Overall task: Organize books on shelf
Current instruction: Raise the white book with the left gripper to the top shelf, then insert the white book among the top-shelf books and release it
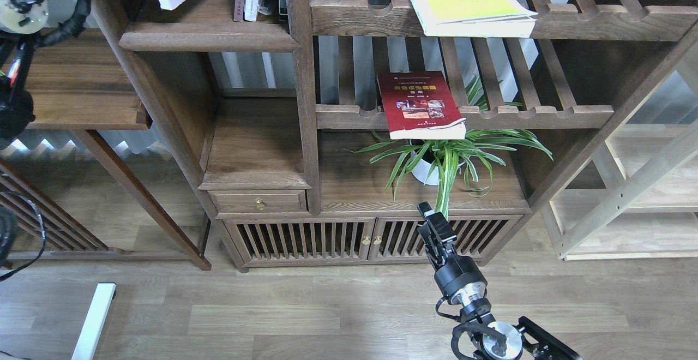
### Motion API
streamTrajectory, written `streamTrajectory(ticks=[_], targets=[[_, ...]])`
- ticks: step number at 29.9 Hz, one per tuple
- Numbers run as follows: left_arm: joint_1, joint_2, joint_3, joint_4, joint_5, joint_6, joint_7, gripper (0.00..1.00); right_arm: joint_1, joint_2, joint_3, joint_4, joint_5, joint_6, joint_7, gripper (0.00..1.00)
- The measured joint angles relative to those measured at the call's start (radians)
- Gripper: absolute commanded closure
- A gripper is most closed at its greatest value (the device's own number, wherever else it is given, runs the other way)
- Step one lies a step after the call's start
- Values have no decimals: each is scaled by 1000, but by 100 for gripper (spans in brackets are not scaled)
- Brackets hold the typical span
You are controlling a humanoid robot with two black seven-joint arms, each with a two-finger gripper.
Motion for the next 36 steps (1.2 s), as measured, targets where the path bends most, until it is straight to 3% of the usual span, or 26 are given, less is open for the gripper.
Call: streamTrajectory(ticks=[4,21,23,25,27,36], targets=[[-21,-14,29,46,0,-1,0,98,-3,-1,2,0,0,0,0,2],[-50,-65,58,177,0,-66,-2,95,-5,-2,31,-1,-2,0,0,1],[-53,-80,59,178,-1,-66,-2,89,-5,-3,31,-1,-2,0,0,1],[-65,-99,63,182,0,-64,-2,73,-5,-3,32,-1,-2,0,0,1],[-73,-113,65,182,0,-59,0,63,-5,-3,32,-1,-2,0,0,1],[-90,-120,80,174,1,-54,0,45,-12,-10,32,-1,0,0,0,1]])
